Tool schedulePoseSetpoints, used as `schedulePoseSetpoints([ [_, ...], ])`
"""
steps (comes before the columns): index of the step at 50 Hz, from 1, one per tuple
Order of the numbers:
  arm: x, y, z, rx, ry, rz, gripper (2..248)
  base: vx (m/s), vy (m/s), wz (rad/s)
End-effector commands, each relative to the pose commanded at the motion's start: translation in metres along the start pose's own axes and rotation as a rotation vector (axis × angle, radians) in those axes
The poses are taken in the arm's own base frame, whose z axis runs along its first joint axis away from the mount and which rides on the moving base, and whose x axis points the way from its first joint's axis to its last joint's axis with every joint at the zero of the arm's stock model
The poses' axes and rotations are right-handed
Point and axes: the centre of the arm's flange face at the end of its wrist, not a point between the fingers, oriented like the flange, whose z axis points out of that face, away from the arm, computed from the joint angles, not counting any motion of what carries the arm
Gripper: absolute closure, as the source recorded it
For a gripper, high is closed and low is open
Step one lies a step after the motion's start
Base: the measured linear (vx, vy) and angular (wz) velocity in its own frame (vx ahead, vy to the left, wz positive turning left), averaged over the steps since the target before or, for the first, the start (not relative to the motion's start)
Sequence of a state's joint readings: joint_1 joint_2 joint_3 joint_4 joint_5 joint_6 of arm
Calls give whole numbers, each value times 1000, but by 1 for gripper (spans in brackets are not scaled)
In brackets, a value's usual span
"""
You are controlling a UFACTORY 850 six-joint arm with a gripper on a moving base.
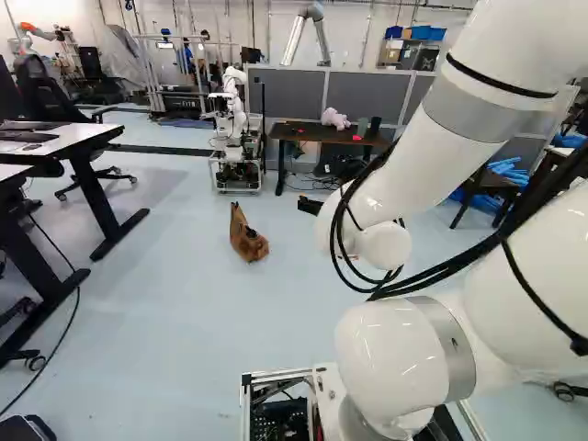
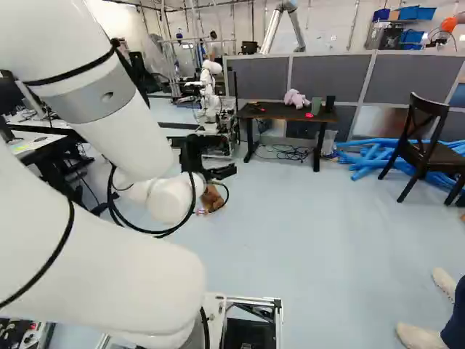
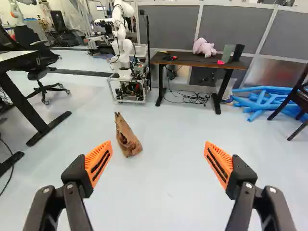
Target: Pick up the bag on the ground and place it on the table
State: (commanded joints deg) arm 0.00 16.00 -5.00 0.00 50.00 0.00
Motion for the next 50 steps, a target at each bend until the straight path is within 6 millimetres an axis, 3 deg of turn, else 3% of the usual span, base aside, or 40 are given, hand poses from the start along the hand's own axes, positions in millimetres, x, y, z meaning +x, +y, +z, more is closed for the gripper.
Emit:
schedulePoseSetpoints([
  [50,0,0,0,0,0,0,3,121,24,98],
])
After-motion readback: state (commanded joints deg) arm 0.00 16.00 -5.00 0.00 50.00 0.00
